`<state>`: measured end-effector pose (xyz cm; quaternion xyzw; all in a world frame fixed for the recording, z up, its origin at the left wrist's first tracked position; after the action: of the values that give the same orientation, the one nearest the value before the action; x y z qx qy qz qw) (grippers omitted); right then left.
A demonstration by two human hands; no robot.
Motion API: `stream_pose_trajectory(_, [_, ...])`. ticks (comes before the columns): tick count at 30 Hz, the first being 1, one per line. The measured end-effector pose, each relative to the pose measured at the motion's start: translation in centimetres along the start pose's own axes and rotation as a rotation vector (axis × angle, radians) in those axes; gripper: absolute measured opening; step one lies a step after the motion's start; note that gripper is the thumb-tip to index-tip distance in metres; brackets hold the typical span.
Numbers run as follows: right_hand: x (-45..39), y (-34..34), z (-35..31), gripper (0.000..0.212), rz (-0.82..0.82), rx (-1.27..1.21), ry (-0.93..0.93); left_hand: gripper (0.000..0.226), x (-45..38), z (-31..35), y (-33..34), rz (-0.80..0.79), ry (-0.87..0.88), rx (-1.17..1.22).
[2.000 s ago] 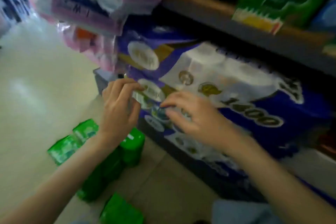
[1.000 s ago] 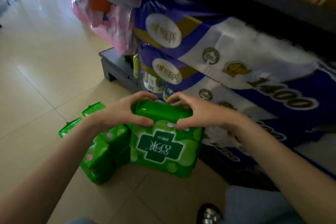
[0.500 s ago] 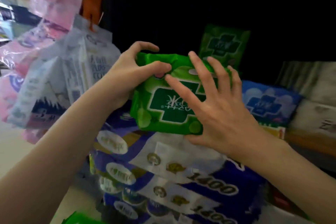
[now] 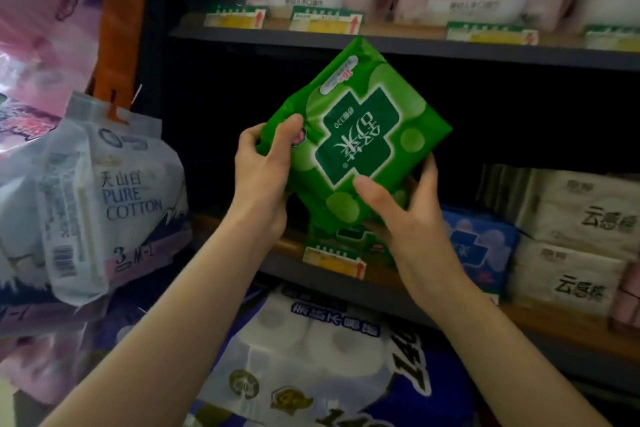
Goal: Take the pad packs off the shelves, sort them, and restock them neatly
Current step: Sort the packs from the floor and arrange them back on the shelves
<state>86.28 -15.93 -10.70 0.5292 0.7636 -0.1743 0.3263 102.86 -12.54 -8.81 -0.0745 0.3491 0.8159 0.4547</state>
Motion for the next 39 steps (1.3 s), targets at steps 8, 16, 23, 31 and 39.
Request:
stream_pose_trajectory(8, [-3.9, -3.0, -6.4, 0.094, 0.09, 0.74, -0.501, 0.029, -0.6, -2.4, 0.3, -0.151, 0.053, -0.406])
stream_pose_trajectory(16, [-12.4, -1.7, -4.4, 0.056, -0.28, 1.542, -0.453, 0.052, -2.0, -2.5, -0.3, -0.148, 0.316, -0.882])
stream_pose_trajectory(23, [-11.7, -1.0, -0.1, 0.054, -0.233, 1.674, -0.498, 0.046, 0.3, -3.7, -3.2, -0.16, 0.338, -0.943])
stream_pose_trajectory(31, [4.3, 6.8, 3.3, 0.032, -0.439, 1.056, -0.6, 0.029, 13.1, -4.8, -13.5, -0.205, 0.494, -1.144])
stream_pose_trajectory(39, [26.4, 16.2, 18.7, 0.033, -1.183, 0.754, -0.314, 0.03, 26.3, -11.2, -35.7, -0.134, -0.083, -1.625])
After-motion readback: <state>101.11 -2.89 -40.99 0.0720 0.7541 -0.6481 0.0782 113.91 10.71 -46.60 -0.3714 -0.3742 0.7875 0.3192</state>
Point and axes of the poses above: each hand's wrist, its own x-axis away from the middle knuckle, its own y-axis out of the palm, z = x × y, the point moved 6 cm from there along -x, towards the middle knuckle, and after that the axes turned 6 degrees about -x, right-handed, at the moved point
